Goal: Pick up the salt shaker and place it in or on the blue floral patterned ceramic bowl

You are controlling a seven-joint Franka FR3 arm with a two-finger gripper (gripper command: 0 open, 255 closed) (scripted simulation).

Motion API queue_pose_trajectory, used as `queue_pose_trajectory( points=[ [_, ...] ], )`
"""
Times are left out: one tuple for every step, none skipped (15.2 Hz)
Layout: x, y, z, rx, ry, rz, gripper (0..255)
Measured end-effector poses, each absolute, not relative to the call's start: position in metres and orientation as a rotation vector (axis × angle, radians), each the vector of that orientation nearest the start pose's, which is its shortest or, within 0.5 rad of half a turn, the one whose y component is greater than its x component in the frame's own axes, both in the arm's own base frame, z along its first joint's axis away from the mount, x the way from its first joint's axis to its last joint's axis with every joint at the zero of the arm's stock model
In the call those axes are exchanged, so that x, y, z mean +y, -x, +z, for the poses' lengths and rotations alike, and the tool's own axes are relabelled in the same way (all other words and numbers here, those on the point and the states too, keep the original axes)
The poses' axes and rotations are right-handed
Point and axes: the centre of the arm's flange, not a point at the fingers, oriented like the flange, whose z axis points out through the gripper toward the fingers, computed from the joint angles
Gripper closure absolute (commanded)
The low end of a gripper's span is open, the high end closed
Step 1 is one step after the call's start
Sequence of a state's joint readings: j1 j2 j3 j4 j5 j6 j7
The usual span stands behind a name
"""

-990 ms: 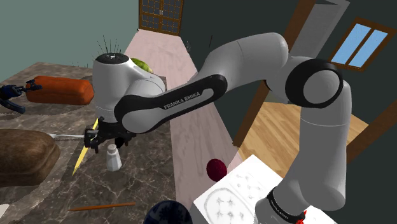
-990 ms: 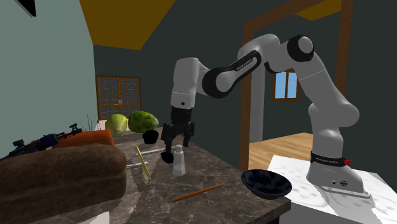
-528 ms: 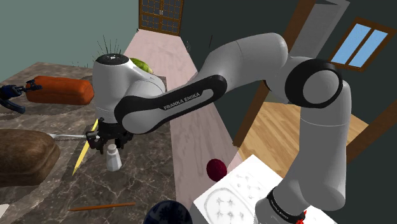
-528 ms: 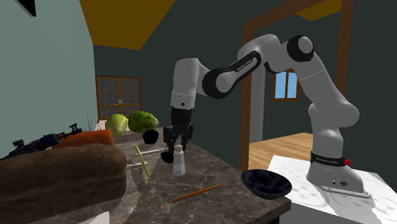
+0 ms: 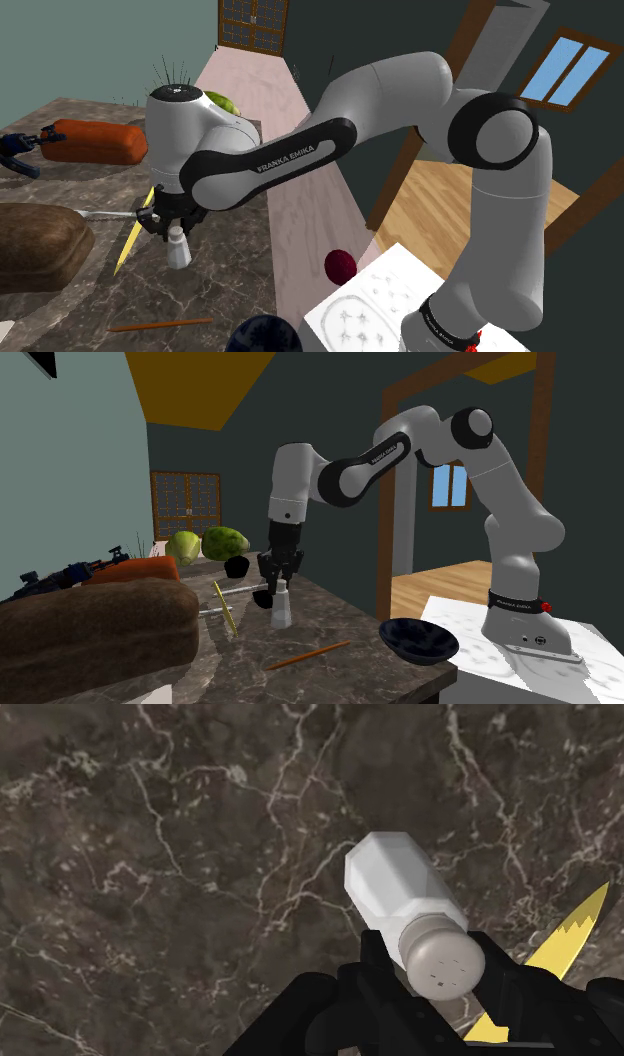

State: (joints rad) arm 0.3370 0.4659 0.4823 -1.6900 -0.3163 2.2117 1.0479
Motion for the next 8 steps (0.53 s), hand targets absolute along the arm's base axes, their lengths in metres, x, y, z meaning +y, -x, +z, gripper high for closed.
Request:
queue_pose_trajectory(
  points=[
    [0.46, -0.495, 0.363, 0.168, 3.071, -0.178, 255],
    [0.46, -0.494, 0.365, 0.168, 3.071, -0.177, 255],
    [0.461, -0.495, 0.369, 0.168, 3.071, -0.177, 255],
    [0.461, -0.494, 0.374, 0.168, 3.071, -0.177, 255],
    [0.461, -0.494, 0.379, 0.168, 3.071, -0.177, 255],
    [0.461, -0.494, 0.385, 0.168, 3.071, -0.178, 255],
    [0.46, -0.495, 0.389, 0.168, 3.071, -0.178, 255],
    [0.461, -0.495, 0.395, 0.168, 3.071, -0.178, 255]
  ],
)
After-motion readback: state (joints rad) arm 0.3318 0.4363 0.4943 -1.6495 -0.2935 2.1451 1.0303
